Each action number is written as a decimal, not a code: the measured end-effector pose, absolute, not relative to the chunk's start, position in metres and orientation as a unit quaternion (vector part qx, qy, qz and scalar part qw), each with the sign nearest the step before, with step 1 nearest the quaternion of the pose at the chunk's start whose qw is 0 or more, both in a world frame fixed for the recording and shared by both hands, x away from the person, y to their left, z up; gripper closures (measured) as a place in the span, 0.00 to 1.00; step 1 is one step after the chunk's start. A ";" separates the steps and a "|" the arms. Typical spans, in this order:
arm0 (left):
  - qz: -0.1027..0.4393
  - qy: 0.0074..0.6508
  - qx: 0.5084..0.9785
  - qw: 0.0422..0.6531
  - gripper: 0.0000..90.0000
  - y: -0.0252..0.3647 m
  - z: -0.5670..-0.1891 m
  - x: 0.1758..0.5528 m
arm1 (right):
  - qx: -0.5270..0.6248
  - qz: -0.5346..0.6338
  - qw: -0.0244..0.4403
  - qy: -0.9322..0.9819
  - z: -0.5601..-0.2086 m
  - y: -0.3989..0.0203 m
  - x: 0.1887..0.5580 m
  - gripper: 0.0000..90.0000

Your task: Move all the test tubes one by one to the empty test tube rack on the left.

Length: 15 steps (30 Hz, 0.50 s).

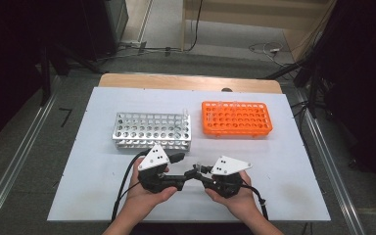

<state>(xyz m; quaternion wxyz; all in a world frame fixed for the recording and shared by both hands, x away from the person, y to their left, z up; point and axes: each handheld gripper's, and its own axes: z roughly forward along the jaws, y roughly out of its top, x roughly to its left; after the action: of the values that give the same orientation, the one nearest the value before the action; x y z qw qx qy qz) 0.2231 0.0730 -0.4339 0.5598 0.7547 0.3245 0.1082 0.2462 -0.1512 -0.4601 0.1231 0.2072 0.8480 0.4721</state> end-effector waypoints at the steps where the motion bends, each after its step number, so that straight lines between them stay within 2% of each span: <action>1: 0.110 0.323 0.756 0.558 0.46 0.072 -0.434 0.223 | 0.205 0.472 0.122 0.849 -0.460 -0.150 0.245 0.82; 4: 0.111 0.313 0.761 0.557 0.58 0.069 -0.434 0.222 | 0.195 0.471 0.121 0.852 -0.459 -0.145 0.242 0.82; 8: 0.116 0.308 0.768 0.549 0.64 0.065 -0.436 0.221 | 0.191 0.471 0.118 0.853 -0.459 -0.142 0.241 0.82; 15: 0.116 0.292 0.775 0.548 0.82 0.061 -0.437 0.220 | 0.191 0.470 0.115 0.854 -0.458 -0.142 0.240 0.82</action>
<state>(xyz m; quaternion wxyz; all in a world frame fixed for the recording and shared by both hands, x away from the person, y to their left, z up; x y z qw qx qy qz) 0.2196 0.0611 -0.4370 0.5484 0.7749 0.2923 0.1157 0.2402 -0.1417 -0.4580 0.1149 0.1914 0.8541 0.4697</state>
